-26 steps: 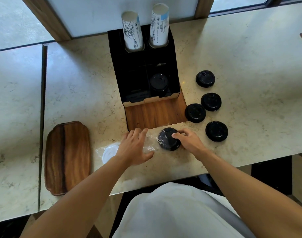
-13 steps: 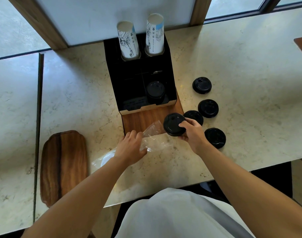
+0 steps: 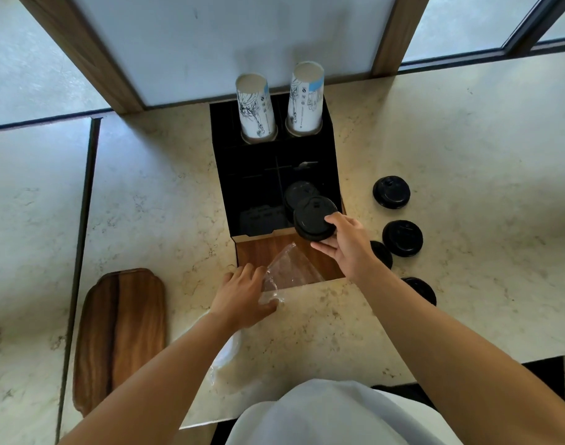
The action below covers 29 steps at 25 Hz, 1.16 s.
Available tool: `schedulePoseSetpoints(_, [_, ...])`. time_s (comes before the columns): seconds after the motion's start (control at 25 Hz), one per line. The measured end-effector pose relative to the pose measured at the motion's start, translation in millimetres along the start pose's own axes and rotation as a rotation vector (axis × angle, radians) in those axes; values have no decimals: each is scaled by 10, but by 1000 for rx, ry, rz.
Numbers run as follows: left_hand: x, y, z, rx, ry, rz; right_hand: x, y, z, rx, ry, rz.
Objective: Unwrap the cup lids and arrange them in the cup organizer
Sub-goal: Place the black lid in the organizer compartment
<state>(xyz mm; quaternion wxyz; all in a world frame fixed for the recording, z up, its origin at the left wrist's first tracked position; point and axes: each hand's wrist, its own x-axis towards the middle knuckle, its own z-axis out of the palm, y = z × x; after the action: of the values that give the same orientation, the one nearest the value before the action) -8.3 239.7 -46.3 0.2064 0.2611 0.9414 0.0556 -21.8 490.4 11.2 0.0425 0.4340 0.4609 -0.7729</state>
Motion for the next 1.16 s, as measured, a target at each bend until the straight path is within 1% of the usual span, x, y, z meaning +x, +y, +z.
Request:
schedulePoseSetpoints(0.16, [52, -49, 45, 8, -2, -15, 156, -107, 251, -11, 87, -64])
schedulePoseSetpoints(0.32, [101, -91, 70, 3, 5, -23, 295, -183, 432, 27, 132, -71])
schedulePoseSetpoints(0.52, [130, -111, 94, -1, 30, -19, 424, -118, 527, -171, 281, -100])
schedulePoseSetpoints(0.64, [136, -118, 116, 12, 44, -13, 452, -85, 573, -220, 306, -111])
schedulePoseSetpoints(0.76, [139, -127, 121, 20, 50, -7, 455, -69, 597, -342, 332, -117])
schedulePoseSetpoints(0.92, [143, -135, 112, 17, 47, -5, 447, -81, 568, -442, 328, -83])
schedulePoseSetpoints(1.16, [147, -125, 113, 30, 53, -5, 461, -163, 556, -562, 331, -108])
